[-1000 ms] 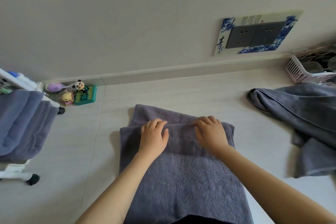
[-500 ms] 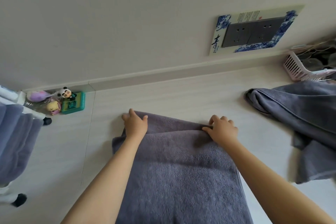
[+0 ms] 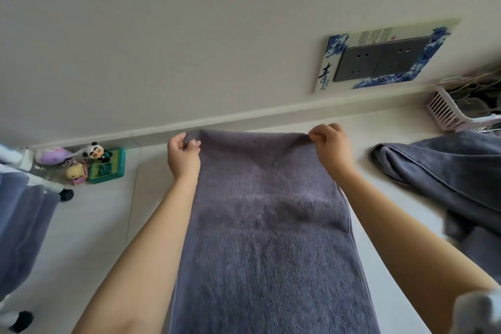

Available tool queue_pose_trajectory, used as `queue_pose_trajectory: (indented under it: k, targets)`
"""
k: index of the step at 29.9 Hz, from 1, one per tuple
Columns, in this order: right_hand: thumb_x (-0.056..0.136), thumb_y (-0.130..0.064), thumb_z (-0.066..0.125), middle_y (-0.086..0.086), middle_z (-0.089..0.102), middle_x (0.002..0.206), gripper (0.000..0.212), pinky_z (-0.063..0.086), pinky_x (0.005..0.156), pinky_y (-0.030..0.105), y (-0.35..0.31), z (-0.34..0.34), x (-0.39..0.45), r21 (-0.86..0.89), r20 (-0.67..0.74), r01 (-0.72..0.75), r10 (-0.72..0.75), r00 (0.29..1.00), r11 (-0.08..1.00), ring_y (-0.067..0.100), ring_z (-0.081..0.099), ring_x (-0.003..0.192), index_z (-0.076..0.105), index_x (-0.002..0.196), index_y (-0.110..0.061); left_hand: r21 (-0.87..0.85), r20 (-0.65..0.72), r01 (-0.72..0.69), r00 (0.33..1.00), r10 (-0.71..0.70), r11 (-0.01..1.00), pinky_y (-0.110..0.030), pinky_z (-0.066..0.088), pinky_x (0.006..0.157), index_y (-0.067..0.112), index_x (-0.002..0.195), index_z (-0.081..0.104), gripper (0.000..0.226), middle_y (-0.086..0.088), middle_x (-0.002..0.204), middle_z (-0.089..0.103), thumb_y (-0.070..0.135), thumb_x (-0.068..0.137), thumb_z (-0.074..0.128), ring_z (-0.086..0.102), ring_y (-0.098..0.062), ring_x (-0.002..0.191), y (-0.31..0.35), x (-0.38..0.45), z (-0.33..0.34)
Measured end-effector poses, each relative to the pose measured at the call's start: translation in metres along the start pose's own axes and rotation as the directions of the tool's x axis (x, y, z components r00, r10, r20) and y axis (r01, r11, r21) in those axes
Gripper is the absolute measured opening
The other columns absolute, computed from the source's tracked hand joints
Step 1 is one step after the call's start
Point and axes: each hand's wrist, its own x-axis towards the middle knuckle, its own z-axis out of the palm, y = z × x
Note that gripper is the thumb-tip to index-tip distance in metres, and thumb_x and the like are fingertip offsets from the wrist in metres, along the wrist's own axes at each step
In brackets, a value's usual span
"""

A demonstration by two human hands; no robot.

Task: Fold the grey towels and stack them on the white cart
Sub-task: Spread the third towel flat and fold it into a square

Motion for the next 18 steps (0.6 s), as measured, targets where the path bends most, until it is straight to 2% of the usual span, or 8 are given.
queue_pose_trajectory:
  k: [2, 4, 6, 8, 10, 14, 16, 18]
  targets:
    - [0.086, -0.006, 0.055, 0.016, 0.054, 0.122, 0.033, 0.04, 0.088, 0.029, 0.006, 0.006, 0.005, -0.087, 0.111, -0.03, 0.04, 0.993, 0.996, 0.034, 0.056, 0.105, 0.062, 0.118, -0.007, 0.105, 0.091, 0.066, 0.993, -0.075, 0.992, -0.033, 0.051, 0.09, 0.009, 0.137, 0.041, 0.046, -0.001, 0.125, 0.043, 0.005, 0.093, 0.053, 0.057, -0.016, 0.095, -0.008, 0.003, 0.004]
    - [0.087, -0.02, 0.061, 0.018, 0.046, 0.131, 0.049, 0.038, 0.098, 0.037, 0.018, 0.014, 0.001, -0.261, 0.187, -0.132, 0.184, 0.965, 0.956, 0.038, 0.049, 0.115, 0.047, 0.132, -0.009, 0.223, 0.133, 0.108, 0.981, -0.14, 0.969, -0.034, 0.052, 0.084, 0.01, 0.141, 0.036, 0.05, 0.001, 0.13, 0.042, 0.009, 0.094, 0.053, 0.056, -0.018, 0.09, -0.017, 0.001, 0.005]
    - [0.087, -0.036, 0.062, 0.021, 0.043, 0.133, 0.062, 0.036, 0.1, 0.042, 0.029, 0.021, -0.006, -0.372, 0.18, -0.258, 0.342, 0.922, 0.891, 0.04, 0.043, 0.12, 0.037, 0.136, -0.006, 0.298, 0.112, 0.14, 0.977, -0.18, 0.944, -0.037, 0.053, 0.085, 0.009, 0.14, 0.035, 0.05, 0.0, 0.125, 0.05, 0.013, 0.094, 0.054, 0.062, -0.023, 0.087, -0.026, 0.003, 0.006]
    - [0.087, -0.038, 0.062, 0.023, 0.044, 0.131, 0.064, 0.036, 0.1, 0.042, 0.035, 0.024, -0.012, -0.356, 0.128, -0.308, 0.372, 0.919, 0.882, 0.04, 0.041, 0.121, 0.037, 0.134, -0.003, 0.316, 0.054, 0.181, 0.977, -0.208, 0.931, -0.031, 0.052, 0.073, 0.007, 0.135, 0.04, 0.046, -0.005, 0.116, 0.06, 0.017, 0.093, 0.055, 0.066, -0.024, 0.091, -0.031, 0.006, 0.004]
    - [0.087, -0.035, 0.063, 0.023, 0.049, 0.127, 0.06, 0.038, 0.097, 0.041, 0.04, 0.028, -0.009, -0.279, 0.087, -0.339, 0.375, 0.923, 0.898, 0.039, 0.046, 0.117, 0.041, 0.132, -0.002, 0.3, 0.006, 0.254, 0.963, -0.268, 0.92, -0.023, 0.041, 0.054, 0.004, 0.126, 0.047, 0.039, -0.009, 0.105, 0.066, 0.022, 0.093, 0.056, 0.067, -0.022, 0.083, -0.032, 0.013, 0.006]
    - [0.086, -0.032, 0.065, 0.019, 0.06, 0.114, 0.048, 0.043, 0.085, 0.038, 0.045, 0.035, 0.009, -0.147, 0.078, -0.348, 0.362, 0.929, 0.926, 0.037, 0.055, 0.106, 0.05, 0.121, -0.004, 0.226, 0.049, 0.328, 0.936, -0.347, 0.917, -0.019, 0.031, 0.04, 0.008, 0.104, 0.058, 0.022, -0.002, 0.073, 0.06, 0.027, 0.093, 0.058, 0.06, -0.01, 0.049, -0.031, 0.032, 0.008]
    - [0.086, -0.03, 0.066, 0.017, 0.06, 0.111, 0.044, 0.041, 0.08, 0.036, 0.043, 0.036, 0.018, -0.084, 0.096, -0.35, 0.358, 0.929, 0.933, 0.036, 0.055, 0.104, 0.05, 0.117, -0.004, 0.097, 0.09, 0.427, 0.896, -0.436, 0.899, -0.012, 0.029, 0.032, 0.015, 0.102, 0.053, 0.013, 0.005, 0.077, 0.055, 0.023, 0.093, 0.059, 0.06, -0.005, 0.039, -0.026, 0.038, 0.009]
    - [0.087, -0.027, 0.065, 0.017, 0.061, 0.103, 0.031, 0.036, 0.072, 0.032, 0.04, 0.036, 0.03, -0.067, 0.131, -0.326, 0.333, 0.934, 0.943, 0.035, 0.056, 0.098, 0.051, 0.104, -0.005, -0.069, 0.128, 0.539, 0.839, -0.529, 0.839, -0.01, 0.031, 0.031, 0.018, 0.102, 0.049, 0.014, 0.006, 0.086, 0.053, 0.018, 0.093, 0.059, 0.062, -0.007, 0.041, -0.02, 0.047, 0.007]
